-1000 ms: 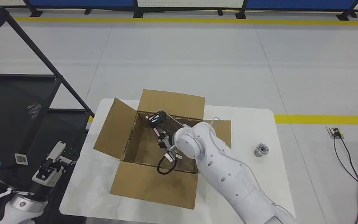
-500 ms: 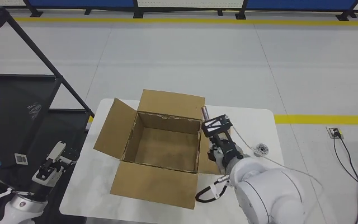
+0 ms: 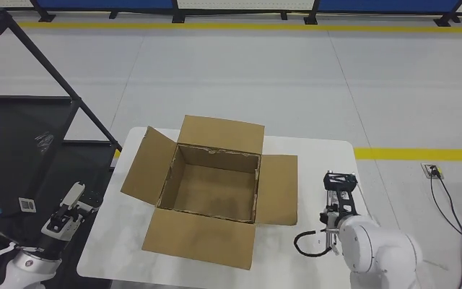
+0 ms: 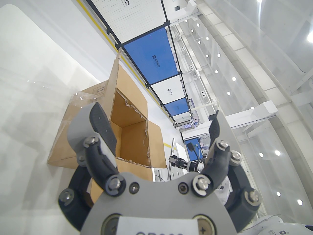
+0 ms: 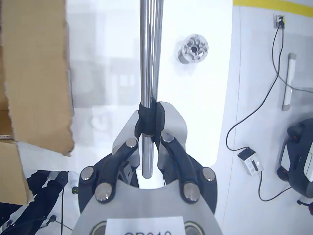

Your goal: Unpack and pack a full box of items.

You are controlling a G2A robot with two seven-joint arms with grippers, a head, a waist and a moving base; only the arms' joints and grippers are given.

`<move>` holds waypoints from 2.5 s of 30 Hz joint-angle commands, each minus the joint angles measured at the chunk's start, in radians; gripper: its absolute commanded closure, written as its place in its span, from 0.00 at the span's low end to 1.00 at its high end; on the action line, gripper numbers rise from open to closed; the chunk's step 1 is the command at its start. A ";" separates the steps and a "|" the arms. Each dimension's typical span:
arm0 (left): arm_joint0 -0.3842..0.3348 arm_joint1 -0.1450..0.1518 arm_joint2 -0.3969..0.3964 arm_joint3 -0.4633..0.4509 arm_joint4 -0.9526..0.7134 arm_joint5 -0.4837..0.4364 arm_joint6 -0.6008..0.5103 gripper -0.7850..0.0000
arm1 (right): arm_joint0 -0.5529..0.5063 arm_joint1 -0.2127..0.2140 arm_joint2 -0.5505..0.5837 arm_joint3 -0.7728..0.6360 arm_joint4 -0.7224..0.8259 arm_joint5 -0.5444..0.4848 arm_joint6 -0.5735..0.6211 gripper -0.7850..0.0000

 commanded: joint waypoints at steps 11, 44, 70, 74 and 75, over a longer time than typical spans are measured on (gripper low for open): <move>0.000 0.000 0.000 0.000 0.000 0.000 0.000 0.00 | 0.056 0.010 0.150 0.228 0.035 0.146 -0.039 1.00; 0.000 0.000 0.000 0.000 0.000 0.000 0.000 0.00 | 0.224 0.038 0.244 0.689 0.201 0.210 -0.280 0.94; 0.002 0.013 -0.024 0.093 0.109 -0.019 0.044 0.00 | -0.034 0.036 0.270 0.184 0.465 0.297 -0.540 0.36; 0.019 0.020 -0.034 0.098 0.160 -0.032 0.000 0.00 | -0.112 0.026 0.263 0.068 0.581 0.328 -0.659 0.16; 0.019 0.020 -0.034 0.098 0.160 -0.032 0.000 0.00 | -0.120 0.024 0.256 0.058 0.605 0.349 -0.662 0.00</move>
